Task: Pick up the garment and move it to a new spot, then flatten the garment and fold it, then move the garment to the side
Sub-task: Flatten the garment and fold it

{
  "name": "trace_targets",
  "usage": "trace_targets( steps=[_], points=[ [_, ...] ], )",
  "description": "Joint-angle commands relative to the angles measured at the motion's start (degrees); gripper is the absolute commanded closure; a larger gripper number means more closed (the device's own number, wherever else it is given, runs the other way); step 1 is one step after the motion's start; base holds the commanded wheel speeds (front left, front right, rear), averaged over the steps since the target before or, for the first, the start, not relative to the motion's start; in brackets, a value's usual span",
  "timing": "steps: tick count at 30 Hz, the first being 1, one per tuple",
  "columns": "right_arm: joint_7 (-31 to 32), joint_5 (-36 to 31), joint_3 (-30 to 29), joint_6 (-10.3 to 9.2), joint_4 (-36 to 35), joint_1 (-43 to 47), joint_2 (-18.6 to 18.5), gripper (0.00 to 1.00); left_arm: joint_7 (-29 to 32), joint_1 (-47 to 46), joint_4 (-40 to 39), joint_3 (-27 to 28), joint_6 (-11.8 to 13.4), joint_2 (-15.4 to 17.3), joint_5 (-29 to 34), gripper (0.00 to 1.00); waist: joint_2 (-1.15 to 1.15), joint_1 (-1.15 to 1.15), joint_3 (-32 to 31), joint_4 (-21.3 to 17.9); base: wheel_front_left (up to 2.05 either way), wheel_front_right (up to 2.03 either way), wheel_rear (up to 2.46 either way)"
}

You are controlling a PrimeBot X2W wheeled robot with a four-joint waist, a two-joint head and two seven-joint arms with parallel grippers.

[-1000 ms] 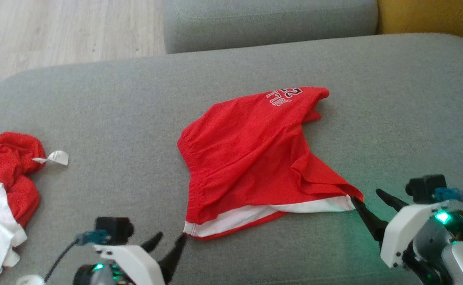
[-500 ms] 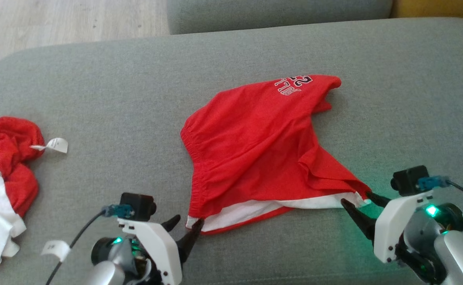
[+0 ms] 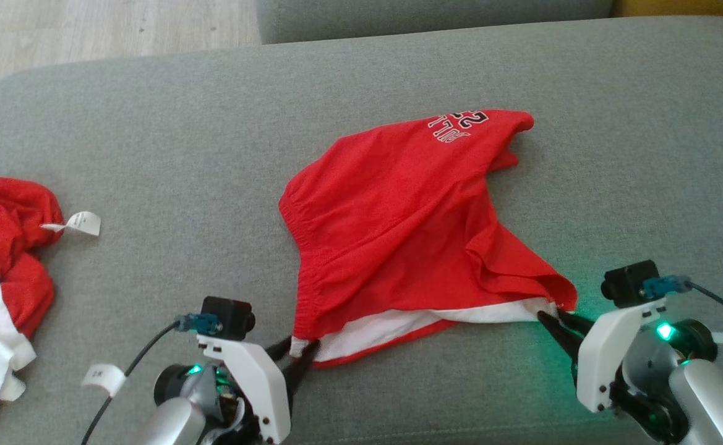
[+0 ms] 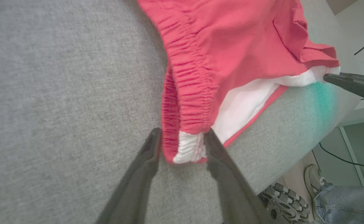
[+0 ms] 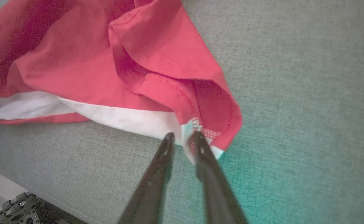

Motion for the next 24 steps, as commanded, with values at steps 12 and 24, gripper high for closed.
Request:
trace_targets(
  steps=[12,24],
  points=[
    [-5.2,7.5,3.1,-0.04,-3.2,-3.4,-1.6,1.00,-3.5,-3.5,-3.7,2.5,-1.9,1.4,-1.1,1.00,0.00,0.00,-1.9,-0.4,0.00,0.00,0.00],
    [-2.9,32.0,2.1,-0.04,-10.0,-11.9,-8.3,1.00,1.2,-15.3,-12.2,9.2,-3.1,5.3,-6.3,1.00,0.00,0.00,0.8,-1.0,0.00,0.00,0.00]
  ],
)
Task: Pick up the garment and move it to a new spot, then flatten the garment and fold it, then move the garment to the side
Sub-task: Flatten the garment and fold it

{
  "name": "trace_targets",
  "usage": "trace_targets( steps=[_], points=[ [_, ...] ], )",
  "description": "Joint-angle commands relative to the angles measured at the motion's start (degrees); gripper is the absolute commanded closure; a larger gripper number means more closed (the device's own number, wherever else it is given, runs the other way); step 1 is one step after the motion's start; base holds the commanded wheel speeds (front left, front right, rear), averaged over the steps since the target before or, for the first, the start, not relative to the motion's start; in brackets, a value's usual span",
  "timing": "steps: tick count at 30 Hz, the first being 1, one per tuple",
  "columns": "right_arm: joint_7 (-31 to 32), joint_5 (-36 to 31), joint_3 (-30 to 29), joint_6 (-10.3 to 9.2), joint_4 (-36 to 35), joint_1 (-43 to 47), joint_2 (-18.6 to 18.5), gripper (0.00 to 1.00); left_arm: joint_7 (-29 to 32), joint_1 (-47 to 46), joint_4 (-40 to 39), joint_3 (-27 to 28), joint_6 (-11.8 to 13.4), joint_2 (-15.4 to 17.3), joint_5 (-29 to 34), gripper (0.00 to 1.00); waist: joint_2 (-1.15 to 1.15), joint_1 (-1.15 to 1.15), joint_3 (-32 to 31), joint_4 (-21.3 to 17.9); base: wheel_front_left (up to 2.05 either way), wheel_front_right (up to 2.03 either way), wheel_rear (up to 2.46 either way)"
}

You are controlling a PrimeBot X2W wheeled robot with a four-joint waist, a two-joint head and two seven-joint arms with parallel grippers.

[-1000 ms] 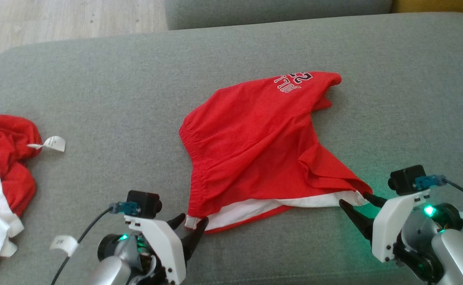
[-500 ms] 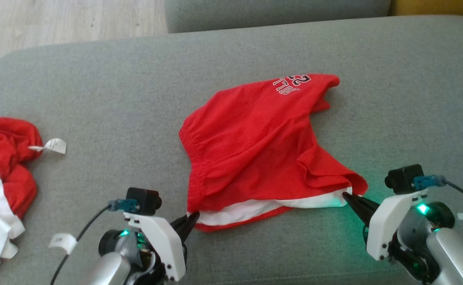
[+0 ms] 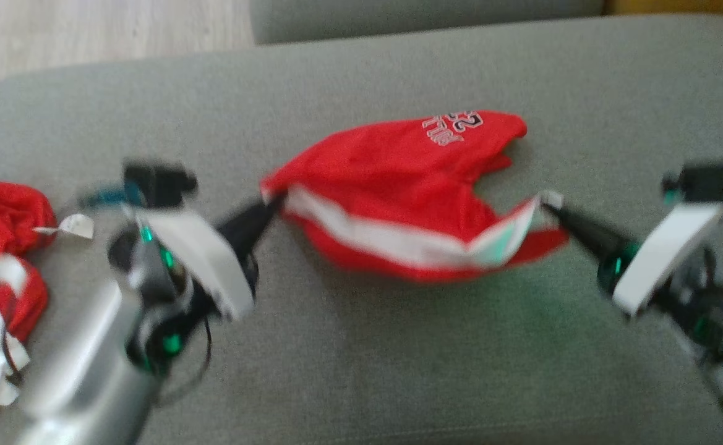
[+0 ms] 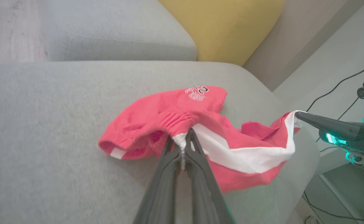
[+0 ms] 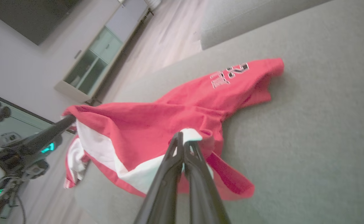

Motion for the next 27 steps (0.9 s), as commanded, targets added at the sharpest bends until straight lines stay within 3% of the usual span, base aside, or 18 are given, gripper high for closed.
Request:
trace_targets(
  steps=[1,8,14,27],
  points=[
    [0.2,1.8,-0.5,-0.04,-2.2,-4.0,-1.7,1.00,0.3,-5.1,-1.7,3.3,-0.2,1.2,-0.4,1.00,0.00,0.00,2.1,-0.4,0.00,0.00,0.00],
    [3.0,15.3,-2.9,-0.04,1.0,-19.5,-2.6,1.00,2.4,-23.7,6.8,4.9,-0.8,-2.3,-1.6,1.00,0.00,0.00,10.7,0.4,0.00,0.00,0.00],
    [3.6,21.4,-6.0,-0.04,6.0,-35.4,-1.4,1.00,1.0,-42.4,17.9,6.9,-0.3,-7.2,-1.5,1.00,0.00,0.00,17.0,1.2,0.00,0.00,0.00],
    [-4.7,20.9,-11.1,-0.04,16.7,-70.3,1.7,1.00,-3.3,-79.8,40.4,13.7,0.8,-11.4,-3.9,1.00,0.00,0.00,25.1,0.8,0.00,0.00,0.00]
  ],
)
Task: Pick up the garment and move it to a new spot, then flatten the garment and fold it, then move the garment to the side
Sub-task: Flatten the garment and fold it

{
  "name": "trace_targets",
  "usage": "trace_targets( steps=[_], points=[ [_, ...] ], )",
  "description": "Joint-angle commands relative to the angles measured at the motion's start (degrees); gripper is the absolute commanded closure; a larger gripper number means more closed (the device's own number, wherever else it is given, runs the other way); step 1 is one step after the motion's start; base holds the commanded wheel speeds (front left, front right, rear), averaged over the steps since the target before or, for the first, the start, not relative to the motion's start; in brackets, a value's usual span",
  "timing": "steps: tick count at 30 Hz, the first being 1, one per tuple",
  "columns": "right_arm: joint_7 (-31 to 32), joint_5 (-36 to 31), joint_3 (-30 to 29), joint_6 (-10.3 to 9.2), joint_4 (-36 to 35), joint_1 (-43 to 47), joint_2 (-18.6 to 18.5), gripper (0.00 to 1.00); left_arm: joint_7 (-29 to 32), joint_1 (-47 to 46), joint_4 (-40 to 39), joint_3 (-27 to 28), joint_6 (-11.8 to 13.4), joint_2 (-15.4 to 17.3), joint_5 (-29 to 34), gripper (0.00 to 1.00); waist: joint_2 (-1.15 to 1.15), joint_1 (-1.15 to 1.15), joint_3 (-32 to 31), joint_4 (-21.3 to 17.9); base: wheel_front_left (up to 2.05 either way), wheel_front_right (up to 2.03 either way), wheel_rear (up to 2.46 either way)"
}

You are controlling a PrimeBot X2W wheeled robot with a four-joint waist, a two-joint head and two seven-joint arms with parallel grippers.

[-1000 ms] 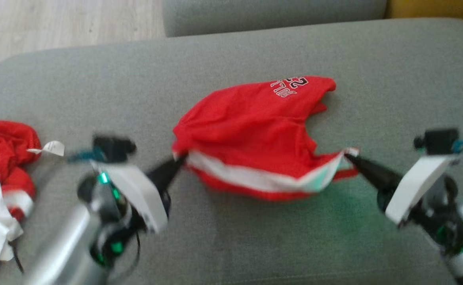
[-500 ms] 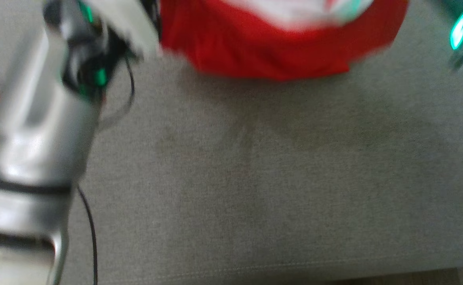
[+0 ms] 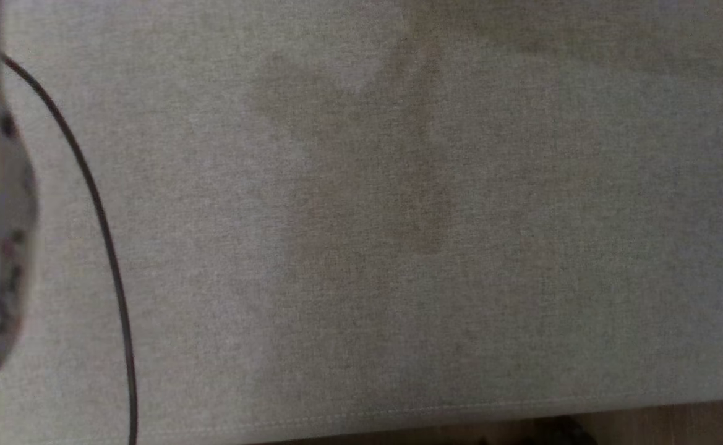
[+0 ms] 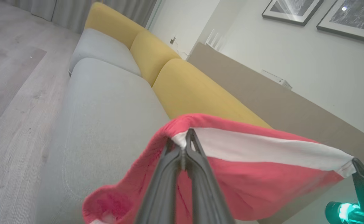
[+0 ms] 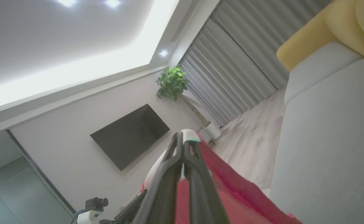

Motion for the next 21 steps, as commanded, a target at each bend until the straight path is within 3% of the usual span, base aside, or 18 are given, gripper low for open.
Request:
trace_targets(
  steps=[1,6,10,13,16,21],
  points=[
    [-1.8,-1.0,-1.1,-0.04,-0.5,-5.0,0.2,1.00,-1.1,-6.8,0.5,1.2,-0.2,2.1,0.1,1.00,0.00,-0.02,0.7,-0.5,0.00,0.00,0.00],
    [-2.2,-1.8,0.9,-0.04,0.6,-10.0,-0.2,1.00,-0.8,-12.0,6.2,0.5,-1.5,2.1,0.3,1.00,0.00,-0.02,1.1,-0.9,0.00,0.00,0.00],
    [-1.2,-1.1,3.3,-0.04,-0.7,-6.7,-1.6,1.00,0.8,-10.3,9.8,-0.8,-3.3,2.0,-0.4,1.00,0.00,-0.02,0.9,-1.0,0.00,0.00,0.00],
    [1.3,0.1,5.6,-0.04,-2.5,-0.4,-3.5,1.00,3.5,-4.8,11.2,-4.3,-4.3,1.5,-0.6,1.00,0.00,-0.02,0.0,-0.8,0.00,0.00,0.00],
    [3.6,1.2,8.4,-0.04,-4.7,8.1,-5.8,1.00,6.5,3.4,7.4,-9.2,-4.4,1.8,-2.5,1.00,0.00,-0.02,-2.1,-1.2,0.00,0.00,0.00],
    [5.7,1.9,12.9,-0.04,-7.2,21.7,-8.9,1.00,13.4,18.0,-1.6,-15.5,-4.5,7.0,-9.4,1.00,0.00,-0.02,-7.9,-2.1,0.00,0.00,0.00]
  ],
)
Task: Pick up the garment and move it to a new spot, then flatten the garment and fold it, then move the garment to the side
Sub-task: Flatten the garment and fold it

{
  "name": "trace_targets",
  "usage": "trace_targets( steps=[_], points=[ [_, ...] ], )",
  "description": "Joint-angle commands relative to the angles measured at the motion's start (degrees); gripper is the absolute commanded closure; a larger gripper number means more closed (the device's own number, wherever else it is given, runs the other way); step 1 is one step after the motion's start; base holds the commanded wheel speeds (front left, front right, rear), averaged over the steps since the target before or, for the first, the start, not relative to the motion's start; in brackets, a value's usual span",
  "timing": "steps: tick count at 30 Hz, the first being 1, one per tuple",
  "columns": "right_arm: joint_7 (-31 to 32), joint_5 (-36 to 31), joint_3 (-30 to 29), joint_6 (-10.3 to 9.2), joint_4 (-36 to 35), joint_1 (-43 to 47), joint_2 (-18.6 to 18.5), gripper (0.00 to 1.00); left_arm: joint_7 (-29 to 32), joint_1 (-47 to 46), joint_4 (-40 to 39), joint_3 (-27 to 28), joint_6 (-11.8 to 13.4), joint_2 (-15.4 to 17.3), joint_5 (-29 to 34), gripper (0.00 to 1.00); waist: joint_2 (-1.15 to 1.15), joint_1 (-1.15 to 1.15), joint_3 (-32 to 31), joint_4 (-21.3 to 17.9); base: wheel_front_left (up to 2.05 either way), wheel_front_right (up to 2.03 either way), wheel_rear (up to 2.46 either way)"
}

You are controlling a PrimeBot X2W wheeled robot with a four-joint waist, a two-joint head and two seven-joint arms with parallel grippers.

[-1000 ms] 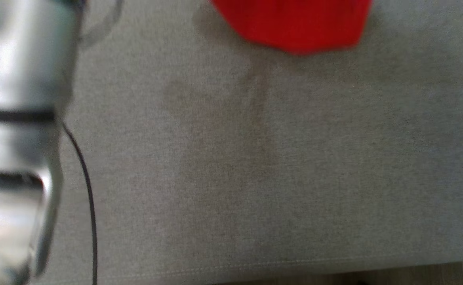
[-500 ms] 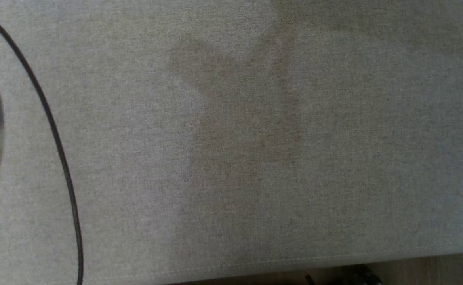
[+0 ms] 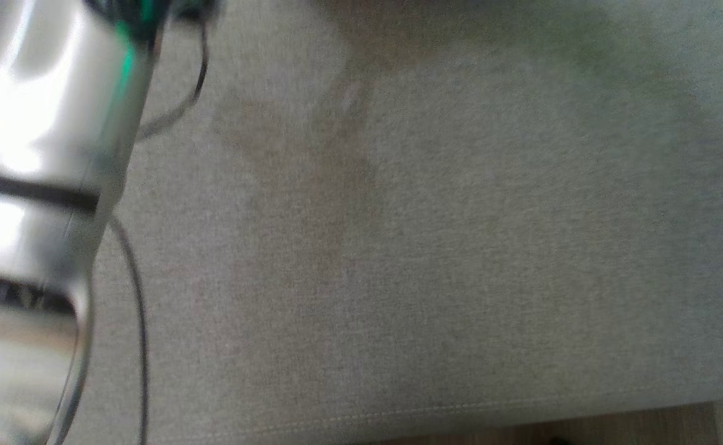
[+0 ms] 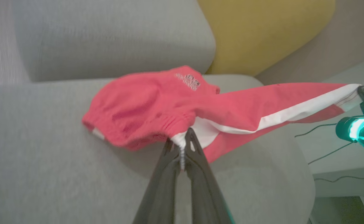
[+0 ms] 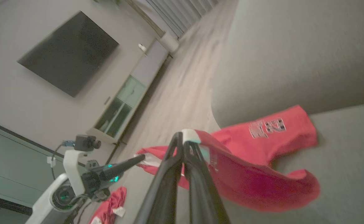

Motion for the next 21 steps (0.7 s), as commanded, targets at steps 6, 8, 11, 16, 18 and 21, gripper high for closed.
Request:
trace_targets(
  steps=[6,8,11,16,18,21],
  points=[
    [5.0,0.4,5.6,-0.04,-3.2,11.6,-5.2,1.00,11.0,11.8,-13.0,-4.2,-0.4,11.3,-8.2,1.00,0.00,0.00,-10.6,-1.7,0.00,0.00,0.00],
    [6.7,0.6,7.4,-0.04,-3.5,14.7,-6.6,1.00,14.0,16.1,-16.1,-5.2,-0.4,13.8,-10.6,1.00,0.00,0.00,-12.8,-2.0,0.00,0.00,0.00],
    [9.6,0.8,9.9,-0.04,-4.0,18.6,-8.9,1.00,18.4,22.3,-21.3,-6.2,-0.4,17.1,-14.5,1.00,0.00,0.00,-15.5,-2.4,0.00,0.00,0.00],
    [12.3,1.8,11.8,-0.04,-5.7,23.9,-12.6,1.00,22.3,31.2,-30.1,-6.7,-0.3,22.4,-19.0,1.00,0.00,0.00,-18.6,-2.7,0.00,0.00,0.00],
    [13.0,2.5,12.1,-0.04,-6.5,26.0,-14.2,1.00,23.1,34.3,-33.4,-6.5,0.1,24.3,-20.4,1.00,0.00,0.00,-19.4,-2.7,0.00,0.00,0.00],
    [13.4,3.8,12.0,-0.04,-7.9,29.0,-16.3,1.00,24.3,38.5,-38.7,-6.4,1.6,26.6,-22.4,1.00,0.00,0.00,-20.3,-2.3,0.00,0.00,0.00]
  ],
)
